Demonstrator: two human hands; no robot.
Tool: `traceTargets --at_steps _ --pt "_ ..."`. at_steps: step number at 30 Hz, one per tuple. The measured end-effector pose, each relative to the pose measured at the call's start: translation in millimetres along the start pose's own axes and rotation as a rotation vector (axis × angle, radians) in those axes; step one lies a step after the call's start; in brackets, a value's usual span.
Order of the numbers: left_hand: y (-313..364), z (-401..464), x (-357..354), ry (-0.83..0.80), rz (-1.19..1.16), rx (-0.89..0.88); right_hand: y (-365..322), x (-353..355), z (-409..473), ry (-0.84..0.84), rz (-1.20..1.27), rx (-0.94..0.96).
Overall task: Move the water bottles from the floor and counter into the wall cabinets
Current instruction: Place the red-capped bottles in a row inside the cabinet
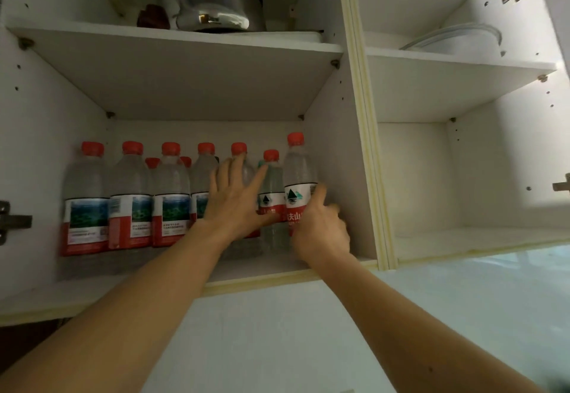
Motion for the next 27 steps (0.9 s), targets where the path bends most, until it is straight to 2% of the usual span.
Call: traceTargets --at_steps 15,17,22,24,27 --pt "7.0 -5.2 3.5 0.023 0.032 -0.071 1.8 -13.5 40.9 -0.072 -0.183 0.092" --pt "8.3 -5.0 3.2 0.024 0.016 -0.076 1.1 -11.1 41.2 -0.040 -0.303 0.163" --pt "8.7 -4.5 1.4 -0.001 -0.007 -0.089 -9.4 -3.0 34.9 0.190 -0.771 0.530" --pt "8.5 -5.2 0.5 -0.010 -0.007 -0.094 -7.2 -0.5 40.6 0.200 -0.919 0.595" --pt "9.6 -5.7 0.1 -0.013 0.031 -0.119 -5.7 0.7 48.0 0.193 -1.002 0.629"
Point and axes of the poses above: each hand's wrist, its own z-axis towards the middle knuckle, its own x-axis out of the back of the hand, y = z × x, the point moved 6 cm from there along z, towards the middle knuckle, and after that the axes turned 13 degrees about -z, right-handed, at the moved point
